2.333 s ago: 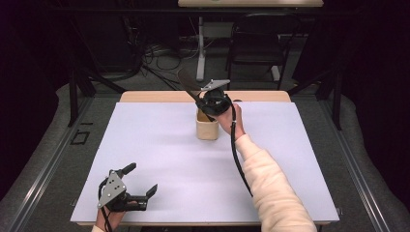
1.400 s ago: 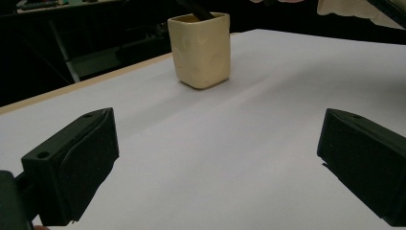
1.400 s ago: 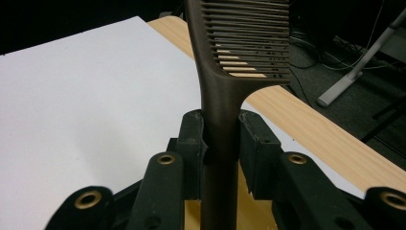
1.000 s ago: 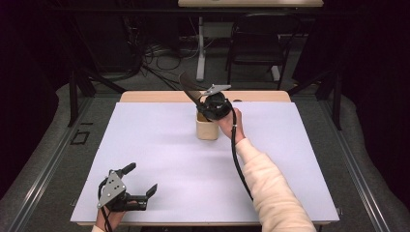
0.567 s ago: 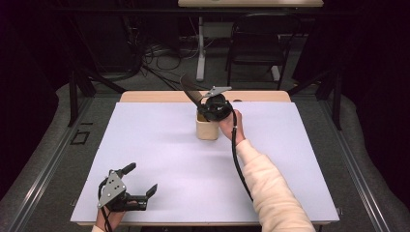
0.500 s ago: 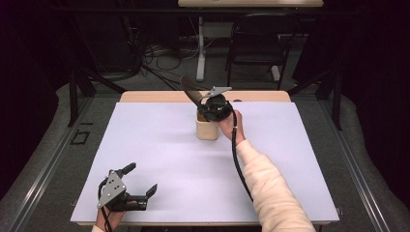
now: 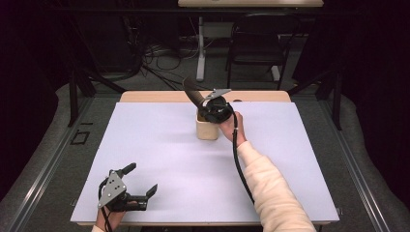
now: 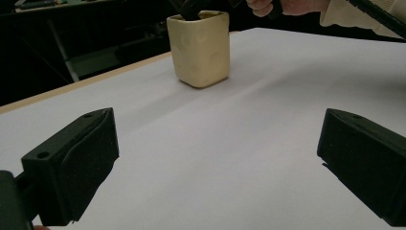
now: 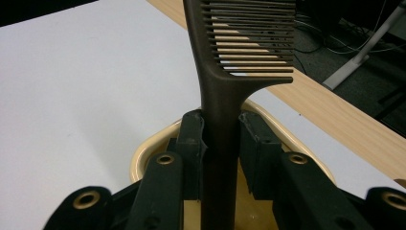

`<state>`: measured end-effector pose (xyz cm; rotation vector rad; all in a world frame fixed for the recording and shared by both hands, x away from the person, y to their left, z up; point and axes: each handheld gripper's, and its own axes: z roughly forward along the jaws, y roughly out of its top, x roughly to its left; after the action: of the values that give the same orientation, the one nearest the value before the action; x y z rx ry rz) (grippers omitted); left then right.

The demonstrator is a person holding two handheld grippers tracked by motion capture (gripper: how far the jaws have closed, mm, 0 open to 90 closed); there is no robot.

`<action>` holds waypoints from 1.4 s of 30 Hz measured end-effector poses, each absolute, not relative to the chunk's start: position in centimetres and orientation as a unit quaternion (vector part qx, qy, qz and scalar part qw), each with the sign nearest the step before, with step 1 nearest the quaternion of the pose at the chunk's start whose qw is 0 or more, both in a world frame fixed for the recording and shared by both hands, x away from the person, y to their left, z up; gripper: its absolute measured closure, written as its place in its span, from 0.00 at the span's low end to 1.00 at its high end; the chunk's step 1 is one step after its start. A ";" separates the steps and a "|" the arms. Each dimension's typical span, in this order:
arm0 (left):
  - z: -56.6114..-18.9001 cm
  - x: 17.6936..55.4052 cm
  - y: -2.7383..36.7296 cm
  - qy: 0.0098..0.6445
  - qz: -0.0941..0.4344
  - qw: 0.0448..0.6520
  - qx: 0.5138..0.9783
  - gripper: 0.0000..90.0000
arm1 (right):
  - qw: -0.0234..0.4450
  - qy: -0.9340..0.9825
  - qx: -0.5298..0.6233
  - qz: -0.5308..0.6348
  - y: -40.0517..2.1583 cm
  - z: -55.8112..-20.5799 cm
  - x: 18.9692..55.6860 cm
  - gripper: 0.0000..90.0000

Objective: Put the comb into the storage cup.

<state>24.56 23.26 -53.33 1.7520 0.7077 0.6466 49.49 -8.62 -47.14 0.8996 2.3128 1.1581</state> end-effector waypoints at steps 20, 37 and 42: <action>-53.3 24.6 23.2 0.299 0.272 0.542 0.736 0.00 | 0.174 0.845 0.326 0.387 -10.0 -45.1 47.6 0.35; -53.4 24.5 23.2 0.298 0.272 0.540 0.739 0.00 | 0.153 0.849 0.305 0.403 -12.0 -44.7 45.6 0.12; -53.3 24.5 23.2 0.299 0.273 0.540 0.738 0.00 | 0.149 0.850 0.304 0.405 -12.8 -44.8 45.0 0.05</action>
<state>24.47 23.25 -53.34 1.7531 0.7095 0.6495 44.99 -12.75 -44.80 0.8732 2.4425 1.1637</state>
